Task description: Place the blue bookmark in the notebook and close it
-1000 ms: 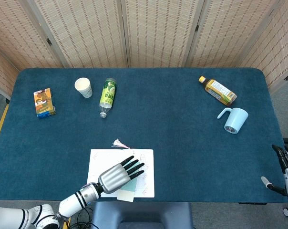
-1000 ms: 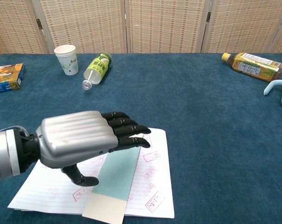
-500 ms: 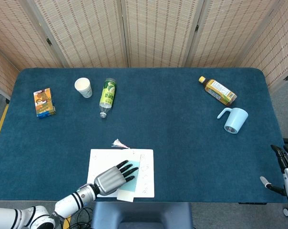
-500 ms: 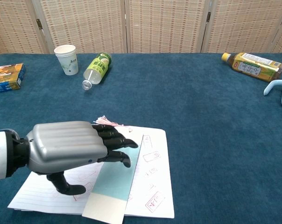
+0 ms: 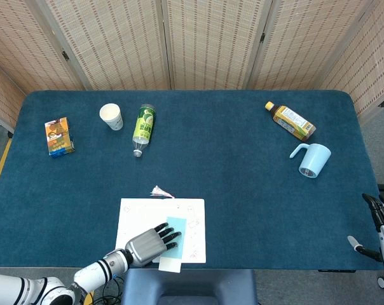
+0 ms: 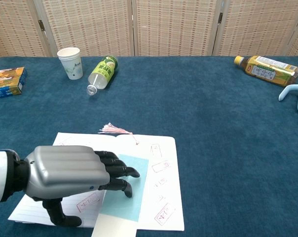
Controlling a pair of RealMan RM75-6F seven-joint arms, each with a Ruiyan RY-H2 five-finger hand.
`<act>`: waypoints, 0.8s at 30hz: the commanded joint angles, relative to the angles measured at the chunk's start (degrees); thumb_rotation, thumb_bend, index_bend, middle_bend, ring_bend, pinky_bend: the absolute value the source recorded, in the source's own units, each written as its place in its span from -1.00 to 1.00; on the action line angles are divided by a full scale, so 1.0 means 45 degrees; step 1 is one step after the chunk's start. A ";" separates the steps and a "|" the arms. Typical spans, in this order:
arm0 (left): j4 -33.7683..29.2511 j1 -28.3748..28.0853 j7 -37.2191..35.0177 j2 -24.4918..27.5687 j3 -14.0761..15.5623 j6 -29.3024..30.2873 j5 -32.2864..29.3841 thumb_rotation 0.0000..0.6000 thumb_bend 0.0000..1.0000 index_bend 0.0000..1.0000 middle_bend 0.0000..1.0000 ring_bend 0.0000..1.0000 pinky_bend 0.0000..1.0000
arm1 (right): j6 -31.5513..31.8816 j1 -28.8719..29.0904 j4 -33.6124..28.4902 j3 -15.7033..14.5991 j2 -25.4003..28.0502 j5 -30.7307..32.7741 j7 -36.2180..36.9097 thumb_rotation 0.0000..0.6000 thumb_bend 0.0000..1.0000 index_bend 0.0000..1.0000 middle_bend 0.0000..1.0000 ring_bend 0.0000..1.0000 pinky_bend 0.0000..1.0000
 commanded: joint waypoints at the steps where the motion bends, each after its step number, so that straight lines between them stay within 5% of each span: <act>1: 0.0100 -0.0112 0.0102 -0.0198 0.0034 0.0026 -0.0299 1.00 -0.36 -0.63 -1.00 -1.00 -0.83 | 0.0012 -0.0011 0.0032 -0.0002 -0.0013 0.0002 0.0037 1.00 -0.77 -0.93 -0.74 -0.92 -0.76; 24: 0.0824 -0.0557 0.0635 -0.0676 0.0075 0.1164 -0.1962 1.00 -0.36 -0.59 -1.00 -1.00 -0.83 | 0.0195 -0.0128 0.0217 -0.0017 -0.0071 -0.0043 0.0246 1.00 -0.78 -0.93 -0.74 -0.92 -0.76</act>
